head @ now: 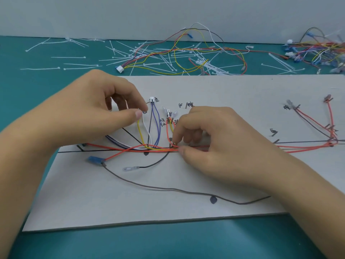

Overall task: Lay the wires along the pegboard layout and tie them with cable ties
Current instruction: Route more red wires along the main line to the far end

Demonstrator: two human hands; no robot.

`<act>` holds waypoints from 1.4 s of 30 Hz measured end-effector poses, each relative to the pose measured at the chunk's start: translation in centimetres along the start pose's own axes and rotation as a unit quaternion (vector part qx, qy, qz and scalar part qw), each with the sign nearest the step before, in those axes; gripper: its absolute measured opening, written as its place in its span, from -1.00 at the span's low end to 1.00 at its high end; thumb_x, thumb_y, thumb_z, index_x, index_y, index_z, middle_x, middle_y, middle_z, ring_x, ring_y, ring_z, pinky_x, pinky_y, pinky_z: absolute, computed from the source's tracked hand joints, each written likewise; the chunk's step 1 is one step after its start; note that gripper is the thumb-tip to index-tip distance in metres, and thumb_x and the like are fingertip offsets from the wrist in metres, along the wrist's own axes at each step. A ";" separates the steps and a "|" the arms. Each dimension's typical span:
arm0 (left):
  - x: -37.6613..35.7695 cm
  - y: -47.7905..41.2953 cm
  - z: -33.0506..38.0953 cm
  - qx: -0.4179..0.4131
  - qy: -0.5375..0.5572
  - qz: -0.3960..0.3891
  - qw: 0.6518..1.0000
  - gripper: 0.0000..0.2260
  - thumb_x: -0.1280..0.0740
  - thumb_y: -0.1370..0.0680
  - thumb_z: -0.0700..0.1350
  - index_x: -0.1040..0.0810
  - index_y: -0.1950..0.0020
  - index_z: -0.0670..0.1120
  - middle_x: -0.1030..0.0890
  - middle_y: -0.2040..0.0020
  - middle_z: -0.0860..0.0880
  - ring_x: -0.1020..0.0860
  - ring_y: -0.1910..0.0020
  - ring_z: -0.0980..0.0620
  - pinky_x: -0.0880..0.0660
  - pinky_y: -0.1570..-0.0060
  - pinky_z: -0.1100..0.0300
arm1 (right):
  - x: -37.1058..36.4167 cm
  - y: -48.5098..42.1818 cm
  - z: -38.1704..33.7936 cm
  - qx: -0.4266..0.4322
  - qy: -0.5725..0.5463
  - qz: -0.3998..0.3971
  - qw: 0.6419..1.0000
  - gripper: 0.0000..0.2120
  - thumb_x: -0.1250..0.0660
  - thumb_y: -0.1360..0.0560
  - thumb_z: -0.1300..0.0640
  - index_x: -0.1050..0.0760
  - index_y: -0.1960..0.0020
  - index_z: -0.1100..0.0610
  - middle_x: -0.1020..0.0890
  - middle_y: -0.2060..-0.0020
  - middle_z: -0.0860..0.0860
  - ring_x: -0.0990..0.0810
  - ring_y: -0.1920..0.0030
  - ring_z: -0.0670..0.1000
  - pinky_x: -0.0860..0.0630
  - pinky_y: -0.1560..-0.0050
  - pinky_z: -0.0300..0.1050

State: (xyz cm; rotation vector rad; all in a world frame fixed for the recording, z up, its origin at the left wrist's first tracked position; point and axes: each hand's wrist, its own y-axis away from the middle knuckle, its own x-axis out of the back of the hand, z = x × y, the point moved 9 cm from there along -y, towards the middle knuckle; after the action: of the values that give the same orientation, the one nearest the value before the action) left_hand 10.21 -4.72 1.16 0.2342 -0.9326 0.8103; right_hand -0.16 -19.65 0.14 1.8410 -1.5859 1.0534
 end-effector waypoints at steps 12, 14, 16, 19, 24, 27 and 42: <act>-3.9 1.0 3.9 -0.063 0.035 -0.102 0.992 -0.82 -0.41 -0.50 0.04 -0.73 -0.03 0.26 -0.63 0.01 0.13 -0.58 -0.03 0.02 -0.47 0.01 0.21 | -0.1 -0.1 0.8 -0.022 -0.101 0.005 0.995 -0.76 -0.47 -0.40 0.33 -0.61 0.13 -0.01 -0.64 0.34 -0.12 -0.60 0.31 -0.09 -0.42 0.29 -0.38; -4.8 1.0 4.1 -0.062 0.026 -0.129 0.989 -0.86 -0.39 -0.52 0.08 -0.71 -0.01 0.25 -0.59 -0.01 0.15 -0.57 -0.05 0.08 -0.51 -0.03 0.11 | 0.0 -0.2 1.0 -0.023 -0.118 0.010 0.993 -0.70 -0.49 -0.39 0.32 -0.53 0.07 -0.03 -0.67 0.30 -0.08 -0.60 0.30 -0.03 -0.44 0.28 -0.35; -5.4 0.9 4.2 -0.058 0.029 -0.139 0.988 -0.92 -0.41 -0.58 0.08 -0.71 0.03 0.24 -0.56 0.01 0.16 -0.56 -0.03 0.12 -0.51 -0.01 0.10 | 0.0 -0.3 1.0 -0.020 -0.112 0.011 0.993 -0.68 -0.50 -0.39 0.30 -0.48 0.06 -0.05 -0.67 0.27 -0.08 -0.60 0.29 -0.02 -0.48 0.27 -0.28; -5.5 0.7 4.2 -0.057 0.033 -0.133 0.989 -0.93 -0.46 -0.56 0.00 -0.69 0.06 0.20 -0.53 0.06 0.15 -0.55 0.03 0.13 -0.50 0.03 0.11 | -0.1 -0.3 1.0 -0.018 -0.107 0.010 0.994 -0.67 -0.48 -0.41 0.29 -0.44 0.08 -0.06 -0.66 0.24 -0.06 -0.61 0.27 0.02 -0.52 0.24 -0.16; -5.5 0.6 4.4 -0.068 0.033 -0.130 0.989 -0.91 -0.49 -0.57 -0.04 -0.65 0.08 0.15 -0.56 0.08 0.13 -0.57 0.04 0.08 -0.50 0.02 0.12 | -0.2 -0.4 1.3 -0.030 -0.111 0.004 0.993 -0.70 -0.47 -0.42 0.29 -0.45 0.09 -0.06 -0.66 0.24 -0.07 -0.60 0.27 0.02 -0.53 0.21 -0.05; -5.3 0.5 4.5 -0.072 0.039 -0.121 0.989 -0.87 -0.52 -0.55 -0.10 -0.67 0.10 0.14 -0.57 0.10 0.12 -0.59 0.07 0.03 -0.52 0.05 0.10 | -0.3 -0.4 1.4 -0.032 -0.117 0.002 0.993 -0.71 -0.47 -0.42 0.28 -0.46 0.09 -0.06 -0.66 0.24 -0.07 -0.61 0.26 0.03 -0.55 0.21 -0.04; -4.5 0.5 4.5 -0.077 0.062 -0.093 0.991 -0.88 -0.59 -0.47 -0.14 -0.75 0.19 0.09 -0.67 0.21 0.07 -0.62 0.15 0.04 -0.47 0.09 0.28 | -0.5 -0.6 1.7 -0.042 -0.125 -0.007 0.991 -0.74 -0.52 -0.39 0.29 -0.50 0.11 0.01 -0.66 0.27 -0.09 -0.58 0.33 -0.02 -0.53 0.28 -0.18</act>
State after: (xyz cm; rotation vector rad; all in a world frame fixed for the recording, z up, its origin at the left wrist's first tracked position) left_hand 5.54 -8.96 0.17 0.1318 -0.8373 0.5708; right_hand 0.81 -20.57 -1.17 1.9851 -1.7262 0.7609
